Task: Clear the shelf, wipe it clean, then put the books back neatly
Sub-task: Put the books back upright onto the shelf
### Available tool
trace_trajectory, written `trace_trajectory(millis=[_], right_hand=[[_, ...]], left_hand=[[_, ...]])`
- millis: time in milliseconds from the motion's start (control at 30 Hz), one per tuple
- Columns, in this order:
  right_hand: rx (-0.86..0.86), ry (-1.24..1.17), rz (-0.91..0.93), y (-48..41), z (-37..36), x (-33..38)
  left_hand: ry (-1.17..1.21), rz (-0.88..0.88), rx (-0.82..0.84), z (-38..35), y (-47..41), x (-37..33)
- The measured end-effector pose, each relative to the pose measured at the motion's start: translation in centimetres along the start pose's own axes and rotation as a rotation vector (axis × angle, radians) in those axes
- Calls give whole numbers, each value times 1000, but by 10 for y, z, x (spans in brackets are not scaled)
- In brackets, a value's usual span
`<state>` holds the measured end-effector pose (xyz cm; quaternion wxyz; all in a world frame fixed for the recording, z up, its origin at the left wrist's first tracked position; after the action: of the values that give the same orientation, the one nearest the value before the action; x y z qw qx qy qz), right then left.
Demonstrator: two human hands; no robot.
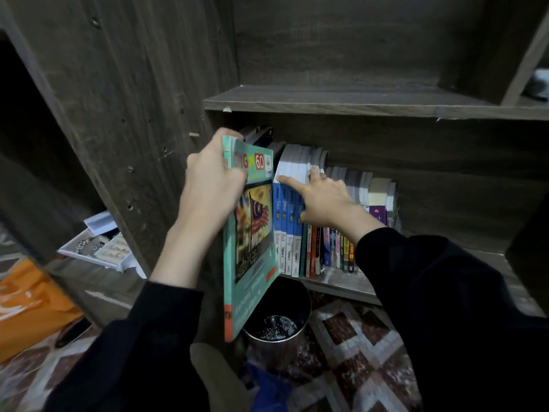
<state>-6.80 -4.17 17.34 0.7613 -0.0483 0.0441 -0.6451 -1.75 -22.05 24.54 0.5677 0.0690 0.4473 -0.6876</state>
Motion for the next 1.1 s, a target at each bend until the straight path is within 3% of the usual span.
trace_trajectory(millis=[167, 433, 667, 800, 967, 1100], right_hand=[[-8, -7, -1, 0, 0, 0], [-25, -5, 14, -4, -4, 1], [-33, -33, 20, -6, -4, 4], [-28, -43, 27, -5, -3, 4], [-21, -28, 24, -6, -6, 4], [-28, -32, 29, -8, -8, 5]], left_hand=[[42, -51, -52, -34, -10, 2], [37, 6, -55, -105, 24, 53], [-21, 20, -137, -118, 53, 70], [-121, 177, 38, -140, 102, 98], [-115, 133, 84, -175, 174, 114], [43, 335, 224, -190, 170, 96]])
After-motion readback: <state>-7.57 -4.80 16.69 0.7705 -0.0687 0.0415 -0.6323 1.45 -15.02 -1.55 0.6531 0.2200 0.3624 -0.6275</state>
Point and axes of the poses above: each hand's wrist, its own y-axis away from the middle knuckle, its own z-axis out of the back of the hand, x = y × z, the point moved 4 cm from there along -y, towards the middle knuckle, and after that the axes turned 7 degrees about -y, right-handed, at the moved point
